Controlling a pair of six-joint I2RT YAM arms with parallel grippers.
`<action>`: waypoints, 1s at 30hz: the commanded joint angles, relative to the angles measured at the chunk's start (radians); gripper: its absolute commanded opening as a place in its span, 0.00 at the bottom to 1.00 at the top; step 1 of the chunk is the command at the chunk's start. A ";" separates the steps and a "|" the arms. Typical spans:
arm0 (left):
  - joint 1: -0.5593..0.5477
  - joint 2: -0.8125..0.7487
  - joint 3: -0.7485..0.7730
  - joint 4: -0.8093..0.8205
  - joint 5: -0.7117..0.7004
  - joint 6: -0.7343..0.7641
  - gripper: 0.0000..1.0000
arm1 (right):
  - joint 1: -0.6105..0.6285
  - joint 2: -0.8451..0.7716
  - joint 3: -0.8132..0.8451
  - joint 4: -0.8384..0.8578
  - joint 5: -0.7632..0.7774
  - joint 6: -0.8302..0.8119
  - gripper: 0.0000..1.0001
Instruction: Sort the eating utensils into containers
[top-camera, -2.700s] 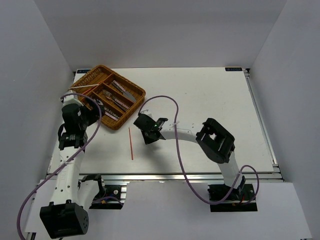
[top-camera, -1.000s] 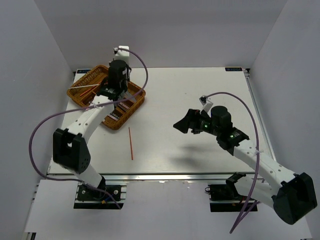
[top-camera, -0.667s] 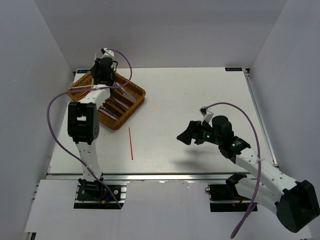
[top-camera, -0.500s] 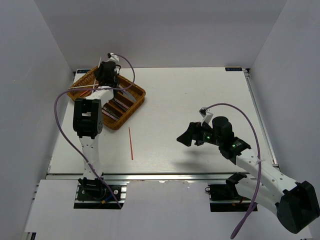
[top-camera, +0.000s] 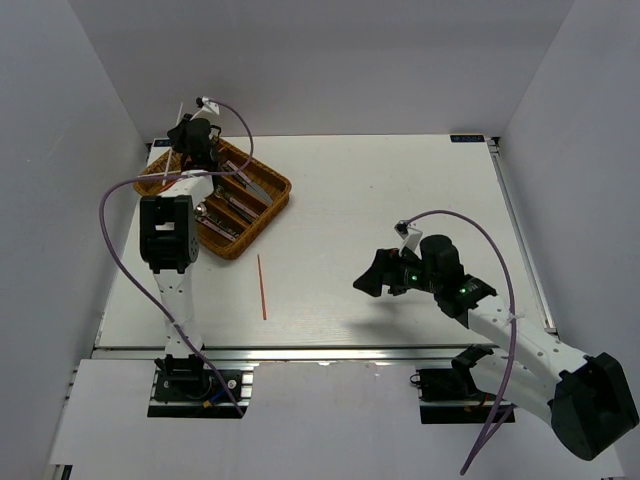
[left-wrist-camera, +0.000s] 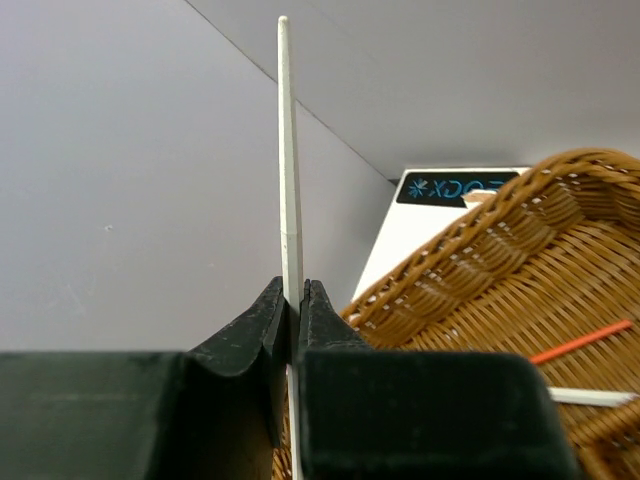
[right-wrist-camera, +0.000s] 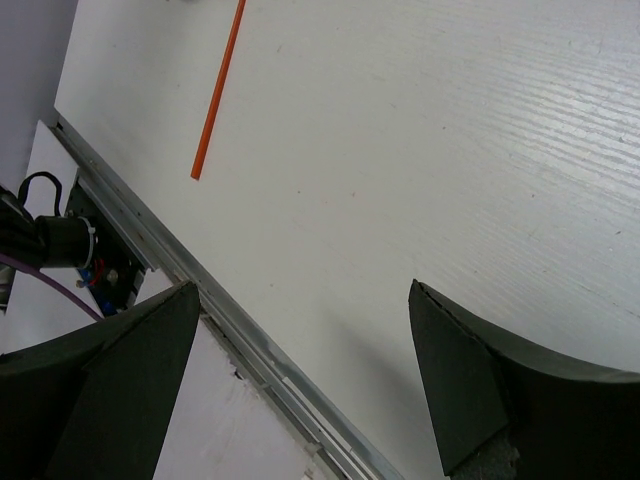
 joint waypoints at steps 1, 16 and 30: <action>0.022 -0.050 0.013 0.066 0.051 0.034 0.05 | 0.002 0.012 -0.006 0.034 -0.019 -0.022 0.89; 0.097 0.042 -0.048 0.196 0.063 -0.003 0.78 | 0.002 0.069 -0.006 0.050 -0.020 -0.011 0.89; 0.097 -0.173 0.022 -0.032 0.170 -0.270 0.98 | 0.002 0.040 0.028 0.017 0.018 -0.023 0.89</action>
